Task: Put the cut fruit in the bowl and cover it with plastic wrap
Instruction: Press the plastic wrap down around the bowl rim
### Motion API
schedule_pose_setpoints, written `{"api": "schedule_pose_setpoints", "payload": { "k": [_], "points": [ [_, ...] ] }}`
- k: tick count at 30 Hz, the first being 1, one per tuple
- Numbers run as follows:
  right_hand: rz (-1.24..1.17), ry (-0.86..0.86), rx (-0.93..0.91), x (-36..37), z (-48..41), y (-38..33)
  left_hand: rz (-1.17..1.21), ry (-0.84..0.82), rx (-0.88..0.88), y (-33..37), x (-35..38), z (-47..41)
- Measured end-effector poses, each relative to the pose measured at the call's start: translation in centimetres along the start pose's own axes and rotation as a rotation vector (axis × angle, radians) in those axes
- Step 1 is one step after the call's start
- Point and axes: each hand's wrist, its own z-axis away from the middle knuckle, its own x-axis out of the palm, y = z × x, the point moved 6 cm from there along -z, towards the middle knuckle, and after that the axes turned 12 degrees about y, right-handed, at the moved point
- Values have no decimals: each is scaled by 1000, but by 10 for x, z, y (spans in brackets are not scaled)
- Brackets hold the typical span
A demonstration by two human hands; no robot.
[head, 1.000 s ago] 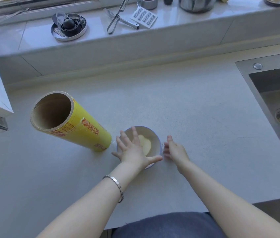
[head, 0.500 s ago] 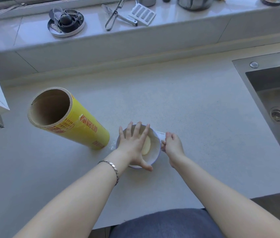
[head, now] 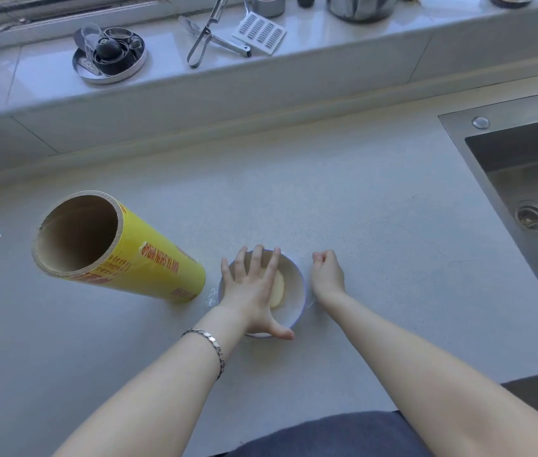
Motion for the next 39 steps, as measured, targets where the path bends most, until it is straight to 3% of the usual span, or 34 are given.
{"api": "schedule_pose_setpoints", "payload": {
  "k": [5,8,12,14,16,22,25,28,33,36,39],
  "points": [
    [226,-1,-9,2,1,1,34,-6,-67,-1,0,2],
    [93,-25,127,-7,8,9,123,2,-233,-6,2,9],
    [-258,-443,318,1,47,19,243,31,-399,-9,-1,15],
    [-324,-583,269,5,61,21,323,36,-426,-11,-2,16],
    [-362,-608,206,6,66,22,403,56,-441,-15,-6,18],
    [-309,-493,15,-1,59,6,701,147,-515,-25,-13,29],
    [-153,-424,-232,-21,55,-13,831,222,-514,-38,-23,32],
    [-85,-370,-450,-46,59,-33,942,188,-444,-44,-28,36],
    [-46,-397,-630,-66,77,-49,1221,167,-330,-33,-38,47],
    [32,-447,-698,-69,89,-50,1327,204,-340,-27,-38,54],
    [13,-550,-621,-67,100,-49,1366,310,-423,-26,-35,65]
  ]
}}
